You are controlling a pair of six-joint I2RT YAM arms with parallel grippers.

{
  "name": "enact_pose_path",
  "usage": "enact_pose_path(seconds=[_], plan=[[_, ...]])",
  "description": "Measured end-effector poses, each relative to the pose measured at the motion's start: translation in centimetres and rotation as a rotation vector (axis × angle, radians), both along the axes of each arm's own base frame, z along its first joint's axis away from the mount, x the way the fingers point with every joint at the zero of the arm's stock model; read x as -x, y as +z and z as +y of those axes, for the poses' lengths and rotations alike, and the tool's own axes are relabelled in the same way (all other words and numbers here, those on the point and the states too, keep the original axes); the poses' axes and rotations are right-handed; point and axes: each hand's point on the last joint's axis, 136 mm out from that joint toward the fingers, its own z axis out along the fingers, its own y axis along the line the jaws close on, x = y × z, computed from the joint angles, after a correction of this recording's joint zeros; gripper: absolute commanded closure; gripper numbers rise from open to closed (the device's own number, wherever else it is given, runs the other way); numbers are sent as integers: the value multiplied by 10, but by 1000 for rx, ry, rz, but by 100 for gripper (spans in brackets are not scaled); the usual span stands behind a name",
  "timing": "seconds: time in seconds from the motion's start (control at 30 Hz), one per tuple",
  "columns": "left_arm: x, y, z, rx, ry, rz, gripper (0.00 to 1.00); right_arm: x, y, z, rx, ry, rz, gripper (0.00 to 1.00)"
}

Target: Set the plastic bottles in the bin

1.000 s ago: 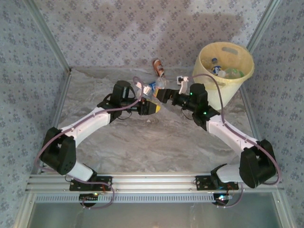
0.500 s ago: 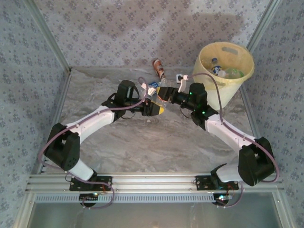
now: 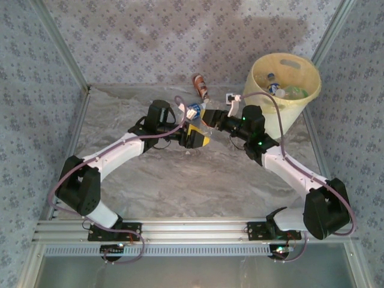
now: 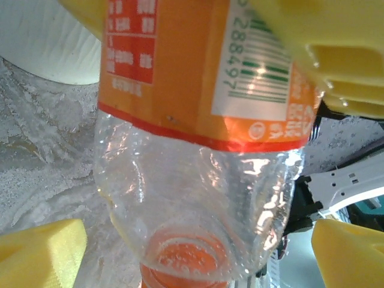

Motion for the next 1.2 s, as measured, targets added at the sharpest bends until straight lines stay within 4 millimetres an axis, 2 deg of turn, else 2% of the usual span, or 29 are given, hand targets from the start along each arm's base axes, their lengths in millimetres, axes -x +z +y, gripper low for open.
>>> enact_pose_path(seconds=[0.1, 0.23, 0.4, 0.5, 0.67, 0.83, 1.03, 1.2], plan=[[-1, 3, 2, 3, 6, -6, 2, -1, 1, -8, 12, -25, 0, 57], [-7, 19, 13, 28, 47, -38, 2, 0, 8, -23, 26, -65, -13, 57], [-18, 46, 44, 59, 191, -131, 2, 1, 18, -48, 65, -126, -50, 56], [-28, 54, 68, 58, 325, -185, 2, 0, 27, -63, 90, -166, -74, 56], [-42, 44, 108, 34, 539, -226, 2, -8, 55, -94, 111, -257, -127, 56], [-55, 32, 142, -13, 717, -234, 2, -24, 89, -142, 126, -400, -180, 57], [-60, 32, 162, -33, 821, -255, 2, -51, 133, -202, 131, -575, -231, 59], [-63, 31, 167, -43, 855, -257, 2, -82, 145, -238, 166, -674, -226, 59]])
